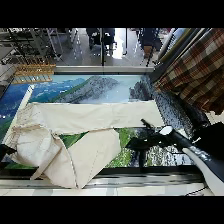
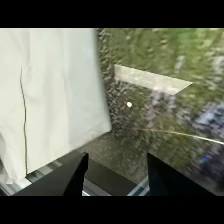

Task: Fold the clothes and pants, and hang the long-sleeved shirts on hangers.

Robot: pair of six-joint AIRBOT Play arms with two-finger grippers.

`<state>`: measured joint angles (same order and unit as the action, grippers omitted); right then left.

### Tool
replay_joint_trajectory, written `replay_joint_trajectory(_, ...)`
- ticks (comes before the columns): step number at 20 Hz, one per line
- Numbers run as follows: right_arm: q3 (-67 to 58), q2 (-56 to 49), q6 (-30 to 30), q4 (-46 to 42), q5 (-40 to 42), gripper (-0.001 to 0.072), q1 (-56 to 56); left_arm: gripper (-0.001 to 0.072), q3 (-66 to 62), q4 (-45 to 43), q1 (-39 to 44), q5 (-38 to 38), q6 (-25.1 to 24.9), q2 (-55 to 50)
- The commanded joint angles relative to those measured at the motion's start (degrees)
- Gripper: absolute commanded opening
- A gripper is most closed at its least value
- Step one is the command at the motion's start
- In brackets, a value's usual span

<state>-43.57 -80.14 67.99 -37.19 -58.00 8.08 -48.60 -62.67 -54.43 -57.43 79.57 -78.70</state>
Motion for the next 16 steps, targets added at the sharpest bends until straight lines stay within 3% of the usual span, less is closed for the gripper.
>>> replay_joint_trajectory(1, 1.18, -3.58, -0.04, 5.53, 6.4, 0.0422, 8.46, 0.0638, 1.33, 4.87, 0.28, 2.54, -1.7, -2.01)
replay_joint_trajectory(2, 1.18, -4.81, -0.04, 6.47, 7.8, 0.0422, 10.29, 0.0522, 1.33, 5.64, 0.33, 3.04, -1.99, -2.49)
replay_joint_trajectory(4, 0.79, -6.84, -1.33, 10.27, 10.64, 0.0418, 13.53, 0.0465, 1.42, 7.76, 0.35, 4.2, -2.69, -2.86)
replay_joint_trajectory(5, -0.02, -7.52, -1.7, 12.13, 12.5, 0.0344, 14.95, 0.0332, 1.42, 8.9, 0.33, 4.52, -2.75, -3.06)
replay_joint_trajectory(6, -1.05, -7.78, -1.68, 13.64, 16.04, 0.0211, 16.31, 0.0145, 1.44, 9.49, 0.35, 4.92, -2.95, -3.13)
replay_joint_trajectory(7, -2.19, -7.74, -1.66, 14.8, 19.23, 0.0086, 17.18, 0.0014, 1.44, 10.88, 0.33, 4.98, -4.37, -3.13)
replay_joint_trajectory(8, -3.76, -7.45, -1.64, 14.4, 20.09, 0.0018, 17.27, 0.001, 1.42, 13.35, 0.11, 4.76, -6.34, -3.02)
replay_joint_trajectory(9, -5.2, -6.34, -1.16, 11.34, 19.98, 0.0016, 16.57, 0.0008, 1.14, 16.94, -0.5, 4.04, -8.81, -2.75)
replay_joint_trajectory(11, -6.58, -0.85, 7.82, -4.28, 18.16, 0.0015, 14.01, 0.0006, -1.81, 21.94, -2.23, 0.42, -13.38, -2.08)
replay_joint_trajectory(12, -7.21, 3.69, 14.47, -15.89, 12.87, 0.0015, 11.91, 0.0006, -4.57, 21.94, -3.02, -1.79, -13.66, -1.6)
replay_joint_trajectory(14, -9.18, 14.56, 24.04, -36.26, -5.44, 0.0015, 7.87, 0.0005, -11.37, 21.11, -4.15, -6.38, -13.62, -0.57)
replay_joint_trajectory(16, -12.7, 26.51, 28.33, -44.37, -23.45, 0.0015, 5.6, 0.0004, -16.5, 19.63, -3.63, -7.74, -13.64, 0.57)
